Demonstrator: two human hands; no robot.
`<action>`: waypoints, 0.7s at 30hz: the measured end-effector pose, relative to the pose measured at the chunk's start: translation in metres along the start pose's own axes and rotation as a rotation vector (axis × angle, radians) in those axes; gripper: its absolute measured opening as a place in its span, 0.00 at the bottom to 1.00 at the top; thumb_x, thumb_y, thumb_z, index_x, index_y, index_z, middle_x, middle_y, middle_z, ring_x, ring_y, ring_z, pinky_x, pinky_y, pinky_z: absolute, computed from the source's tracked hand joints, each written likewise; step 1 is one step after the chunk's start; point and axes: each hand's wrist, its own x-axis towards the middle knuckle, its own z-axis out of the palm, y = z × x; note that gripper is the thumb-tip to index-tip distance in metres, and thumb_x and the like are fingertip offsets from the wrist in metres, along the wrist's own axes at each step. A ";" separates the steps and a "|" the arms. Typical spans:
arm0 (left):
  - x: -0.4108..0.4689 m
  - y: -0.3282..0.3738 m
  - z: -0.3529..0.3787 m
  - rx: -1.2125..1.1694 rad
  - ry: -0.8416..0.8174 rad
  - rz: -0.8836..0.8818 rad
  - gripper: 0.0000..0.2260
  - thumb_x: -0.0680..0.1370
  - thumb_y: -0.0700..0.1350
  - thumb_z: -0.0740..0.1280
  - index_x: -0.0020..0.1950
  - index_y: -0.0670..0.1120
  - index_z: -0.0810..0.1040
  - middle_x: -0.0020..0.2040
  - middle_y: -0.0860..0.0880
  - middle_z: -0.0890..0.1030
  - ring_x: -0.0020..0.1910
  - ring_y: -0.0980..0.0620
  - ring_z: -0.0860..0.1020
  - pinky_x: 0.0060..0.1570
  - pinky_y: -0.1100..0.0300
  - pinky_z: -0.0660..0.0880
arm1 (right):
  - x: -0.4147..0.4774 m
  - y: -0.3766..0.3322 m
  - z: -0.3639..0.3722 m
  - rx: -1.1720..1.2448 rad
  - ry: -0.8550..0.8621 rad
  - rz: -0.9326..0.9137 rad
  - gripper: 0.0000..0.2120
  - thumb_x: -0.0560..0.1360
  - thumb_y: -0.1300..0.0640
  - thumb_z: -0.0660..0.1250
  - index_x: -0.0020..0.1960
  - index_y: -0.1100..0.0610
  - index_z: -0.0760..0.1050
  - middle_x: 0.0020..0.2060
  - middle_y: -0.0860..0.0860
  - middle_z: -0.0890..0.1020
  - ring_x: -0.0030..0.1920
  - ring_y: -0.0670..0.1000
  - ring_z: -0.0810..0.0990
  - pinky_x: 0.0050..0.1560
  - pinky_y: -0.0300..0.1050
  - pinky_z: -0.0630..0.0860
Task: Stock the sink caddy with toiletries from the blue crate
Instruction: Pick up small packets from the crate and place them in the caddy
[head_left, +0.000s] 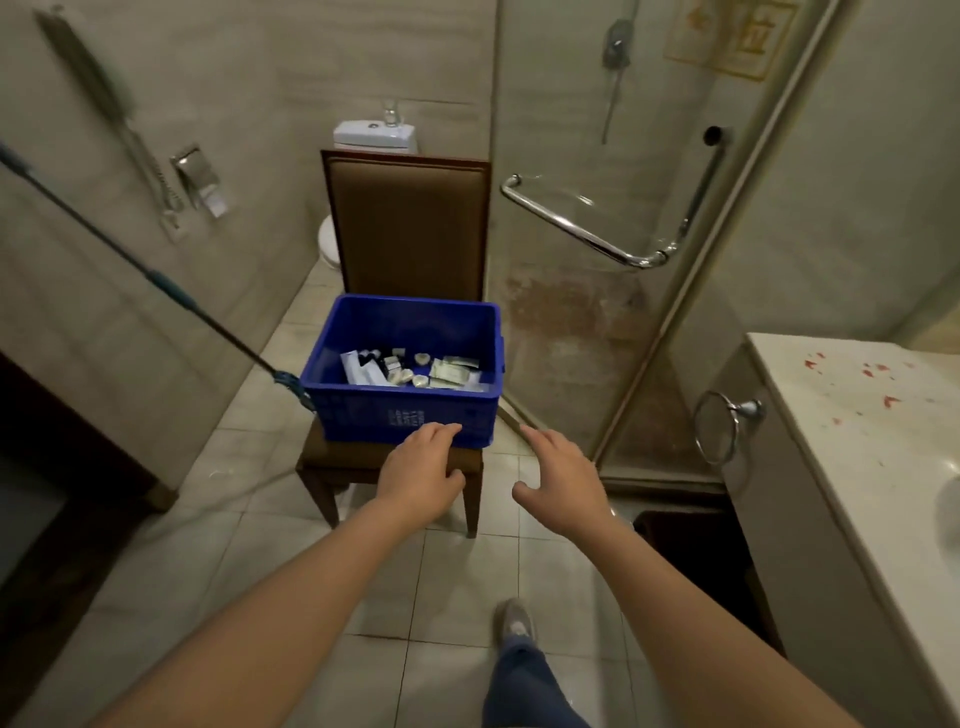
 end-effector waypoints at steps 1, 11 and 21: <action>0.003 -0.004 -0.001 -0.001 0.006 -0.021 0.30 0.76 0.49 0.69 0.76 0.54 0.62 0.73 0.53 0.67 0.69 0.53 0.68 0.64 0.55 0.72 | 0.008 -0.002 0.001 -0.003 -0.011 -0.019 0.38 0.70 0.47 0.70 0.77 0.45 0.59 0.72 0.46 0.68 0.70 0.49 0.68 0.68 0.49 0.68; 0.069 -0.025 -0.010 -0.012 0.059 -0.169 0.28 0.77 0.48 0.66 0.75 0.52 0.62 0.70 0.52 0.69 0.66 0.52 0.70 0.61 0.56 0.73 | 0.116 -0.010 -0.002 -0.025 -0.102 -0.206 0.36 0.71 0.47 0.69 0.76 0.48 0.60 0.70 0.47 0.70 0.69 0.49 0.69 0.65 0.46 0.72; 0.142 -0.027 0.003 0.019 0.071 -0.289 0.27 0.77 0.48 0.66 0.75 0.52 0.62 0.71 0.51 0.69 0.67 0.51 0.70 0.61 0.54 0.72 | 0.211 0.008 -0.005 -0.047 -0.218 -0.286 0.37 0.71 0.49 0.69 0.77 0.50 0.59 0.71 0.48 0.69 0.68 0.51 0.68 0.66 0.49 0.73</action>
